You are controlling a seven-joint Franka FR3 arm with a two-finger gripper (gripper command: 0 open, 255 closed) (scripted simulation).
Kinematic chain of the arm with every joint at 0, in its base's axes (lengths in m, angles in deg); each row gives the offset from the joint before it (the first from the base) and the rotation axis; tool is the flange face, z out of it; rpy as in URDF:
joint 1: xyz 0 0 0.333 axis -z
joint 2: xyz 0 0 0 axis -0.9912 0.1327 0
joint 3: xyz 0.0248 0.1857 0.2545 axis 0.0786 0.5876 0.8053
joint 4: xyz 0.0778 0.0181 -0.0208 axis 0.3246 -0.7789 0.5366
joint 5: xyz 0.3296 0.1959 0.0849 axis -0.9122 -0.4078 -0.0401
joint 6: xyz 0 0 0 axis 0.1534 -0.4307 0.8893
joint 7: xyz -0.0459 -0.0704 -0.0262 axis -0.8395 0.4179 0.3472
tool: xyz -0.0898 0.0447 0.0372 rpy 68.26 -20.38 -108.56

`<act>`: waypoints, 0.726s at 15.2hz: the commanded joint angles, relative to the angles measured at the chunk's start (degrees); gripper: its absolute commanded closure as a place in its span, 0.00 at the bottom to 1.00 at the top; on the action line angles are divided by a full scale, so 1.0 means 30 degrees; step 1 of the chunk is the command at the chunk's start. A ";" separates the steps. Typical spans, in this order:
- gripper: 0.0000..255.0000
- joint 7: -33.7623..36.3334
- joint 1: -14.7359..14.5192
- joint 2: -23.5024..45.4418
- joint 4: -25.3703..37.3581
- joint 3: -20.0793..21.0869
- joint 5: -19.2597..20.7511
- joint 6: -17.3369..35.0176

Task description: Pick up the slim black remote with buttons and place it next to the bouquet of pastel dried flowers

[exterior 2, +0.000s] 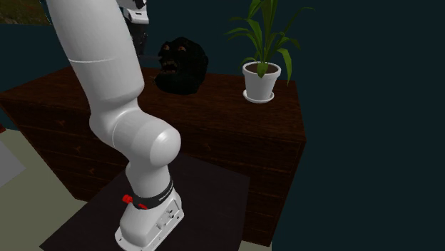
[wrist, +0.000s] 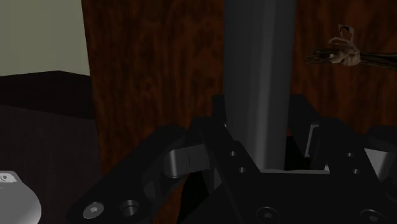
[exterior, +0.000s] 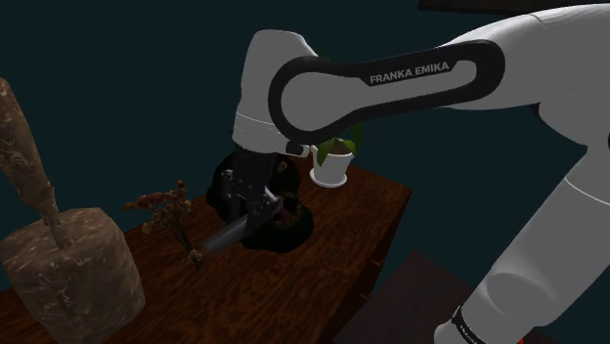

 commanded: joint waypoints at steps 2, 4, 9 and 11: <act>1.00 0.0402 -0.0141 0.0596 -0.0113 0.0175 0.0445 0.0645; 1.00 0.0383 -0.0171 0.0734 -0.0512 0.0199 0.0508 0.1150; 1.00 0.0393 -0.0255 0.1177 -0.1438 0.0255 0.0746 0.2415; 1.00 0.0421 -0.0295 0.1391 -0.1779 0.0272 0.0875 0.2921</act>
